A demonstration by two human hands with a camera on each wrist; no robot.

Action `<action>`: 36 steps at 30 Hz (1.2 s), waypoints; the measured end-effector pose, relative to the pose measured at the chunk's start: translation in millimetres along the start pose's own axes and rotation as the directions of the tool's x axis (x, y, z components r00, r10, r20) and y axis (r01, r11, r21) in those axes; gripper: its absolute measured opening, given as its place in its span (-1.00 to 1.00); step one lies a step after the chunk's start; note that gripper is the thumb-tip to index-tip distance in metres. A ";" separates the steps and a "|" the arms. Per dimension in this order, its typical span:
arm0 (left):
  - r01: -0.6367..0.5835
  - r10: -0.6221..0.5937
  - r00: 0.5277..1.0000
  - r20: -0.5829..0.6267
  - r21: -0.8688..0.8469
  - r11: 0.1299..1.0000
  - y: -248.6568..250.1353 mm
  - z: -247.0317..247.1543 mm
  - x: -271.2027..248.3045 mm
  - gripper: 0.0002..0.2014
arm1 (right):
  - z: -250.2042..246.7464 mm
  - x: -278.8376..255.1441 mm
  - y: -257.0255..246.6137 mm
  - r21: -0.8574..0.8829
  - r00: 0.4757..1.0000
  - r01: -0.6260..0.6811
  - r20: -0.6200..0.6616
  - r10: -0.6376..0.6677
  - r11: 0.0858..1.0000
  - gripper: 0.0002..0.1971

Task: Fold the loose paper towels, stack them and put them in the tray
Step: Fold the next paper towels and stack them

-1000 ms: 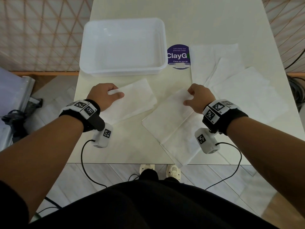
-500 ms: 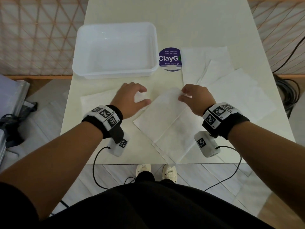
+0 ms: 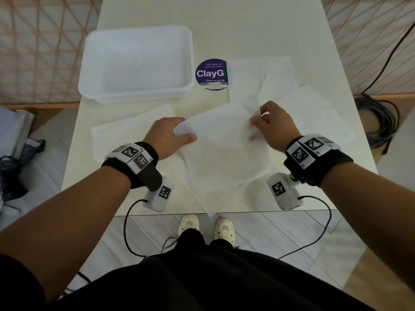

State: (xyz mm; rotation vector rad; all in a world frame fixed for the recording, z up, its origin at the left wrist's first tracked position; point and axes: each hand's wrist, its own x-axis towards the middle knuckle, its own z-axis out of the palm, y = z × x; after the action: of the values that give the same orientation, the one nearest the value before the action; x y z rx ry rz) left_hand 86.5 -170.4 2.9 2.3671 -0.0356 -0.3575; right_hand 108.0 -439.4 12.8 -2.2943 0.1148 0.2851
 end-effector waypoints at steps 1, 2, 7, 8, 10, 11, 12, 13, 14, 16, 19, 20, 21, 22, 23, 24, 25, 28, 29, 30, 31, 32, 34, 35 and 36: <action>0.015 -0.015 1.000 -0.023 0.001 1.000 -1.5 -2.1 0.7 -0.67 | 1.9 -0.2 3.5 -0.016 1.000 -0.010 0.028 0.010 1.000 -0.89; 0.031 -0.031 0.999 -0.040 -0.006 0.999 -3.3 -3.3 1.4 -0.69 | 4.7 0.1 7.0 -0.027 0.998 -0.016 0.059 0.018 0.999 -0.88; 0.119 -0.115 0.989 -0.095 0.039 0.992 -9.4 -0.7 4.4 -0.35 | 12.9 0.9 17.3 -0.109 0.997 0.015 0.079 -0.006 0.994 -0.87; 0.130 -0.124 0.987 -0.106 0.055 0.990 -9.6 1.5 4.7 -0.39 | 12.6 1.0 18.8 -0.102 0.998 0.017 0.066 -0.010 0.995 -0.88; 0.143 -0.132 0.981 -0.146 0.067 0.988 -10.1 5.0 3.4 -0.53 | 10.0 0.0 21.3 -0.104 0.999 0.028 0.029 -0.025 0.994 -0.90; 0.133 -0.121 0.979 -0.164 0.062 0.989 -10.0 6.3 1.4 -0.59 | 8.4 -0.7 22.5 -0.093 0.999 0.033 0.026 -0.031 0.995 -0.91; 0.113 -0.102 0.980 -0.172 0.052 0.992 -10.4 7.1 -1.2 -0.66 | 7.1 -1.3 23.8 -0.062 0.999 0.028 0.039 -0.026 0.998 -0.92; 0.088 -0.079 0.982 -0.170 0.041 0.995 -11.8 8.0 -4.1 -0.74 | 5.9 -2.7 24.4 -0.019 0.998 0.016 0.064 -0.015 1.000 -0.95; 0.062 -0.056 0.986 -0.156 0.032 0.998 -13.7 9.0 -7.3 -0.81 | 5.1 -4.4 24.6 0.021 0.996 0.002 0.092 -0.004 1.000 -0.97; 0.011 -0.009 0.992 -0.124 0.014 1.000 -17.8 10.3 -14.1 -0.86 | 3.7 -8.5 26.0 0.045 0.992 -0.006 0.126 0.000 0.999 -0.96; -0.068 0.068 0.995 -0.074 0.010 0.998 -24.9 13.9 -25.0 -0.88 | 2.4 -16.6 31.2 -0.026 0.988 0.034 0.153 -0.030 0.999 -0.92; -0.096 0.098 0.994 -0.056 0.037 0.995 -28.0 15.2 -28.2 -0.87 | 2.9 -19.7 34.0 -0.060 0.984 0.049 0.173 -0.038 0.997 -0.91; -0.127 0.130 0.991 -0.039 0.073 0.989 -30.9 16.8 -30.9 -0.85 | 3.6 -23.1 36.8 -0.089 0.978 0.064 0.201 -0.045 0.994 -0.90; -0.152 0.156 0.988 -0.025 0.114 0.982 -33.7 18.4 -33.4 -0.81 | 4.7 -26.4 39.4 -0.111 0.971 0.079 0.231 -0.052 0.991 -0.90; -0.166 0.170 0.985 -0.018 0.143 0.976 -36.4 20.1 -35.4 -0.79 | 6.2 -29.5 41.8 -0.120 0.964 0.099 0.259 -0.065 0.988 -0.89; -0.167 0.172 0.985 -0.019 0.157 0.973 -38.6 21.3 -37.1 -0.80 | 7.3 -32.8 42.5 -0.118 0.956 0.122 0.280 -0.085 0.985 -0.89; -0.166 0.172 0.985 -0.020 0.162 0.973 -40.6 22.7 -38.4 -0.79 | 8.5 -35.6 43.2 -0.119 0.951 0.144 0.292 -0.104 0.982 -0.88; -0.164 0.165 0.986 0.013 0.201 0.966 -44.0 26.4 -43.1 -0.68 | 10.3 -40.0 44.8 -0.146 0.944 0.183 0.302 -0.132 0.972 -0.87; -0.162 0.162 0.987 0.021 0.212 0.964 -45.3 26.9 -43.9 -0.64 | 10.6 -40.1 45.8 -0.160 0.941 0.184 0.314 -0.127 0.970 -0.84; -0.161 0.160 0.987 0.023 0.218 0.962 -46.2 26.8 -44.8 -0.60 | 10.9 -40.3 46.4 -0.177 0.936 0.185 0.330 -0.119 0.967 -0.80; -0.165 0.164 0.986 0.021 0.222 0.961 -48.1 27.0 -45.0 -0.57 | 11.4 -40.4 46.7 -0.198 0.933 0.192 0.340 -0.116 0.961 -0.73; -0.169 0.170 0.985 0.016 0.225 0.960 -49.4 26.7 -45.5 -0.53 | 11.8 -40.7 46.4 -0.227 0.933 0.208 0.339 -0.123 0.952 -0.67; -0.159 0.165 0.986 -0.010 0.218 0.963 -51.1 25.4 -46.3 -0.43 | 12.0 -41.2 43.4 -0.295 0.938 0.256 0.306 -0.162 0.921 -0.59; -0.138 0.148 0.988 -0.036 0.202 0.970 -51.1 24.2 -47.3 -0.39 | 12.2 -41.9 41.4 -0.319 0.941 0.275 0.284 -0.185 0.907 -0.57; -0.113 0.128 0.989 -0.071 0.184 0.976 -50.0 23.6 -49.2 -0.37 | 12.9 -43.3 38.1 -0.333 0.941 0.293 0.266 -0.209 0.896 -0.58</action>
State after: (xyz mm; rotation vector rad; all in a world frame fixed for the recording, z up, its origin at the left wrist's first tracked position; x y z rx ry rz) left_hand 29.2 -143.3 -35.2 2.5411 -0.1789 -0.2051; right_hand 57.1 -455.9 -12.5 -2.5917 -0.3834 0.4587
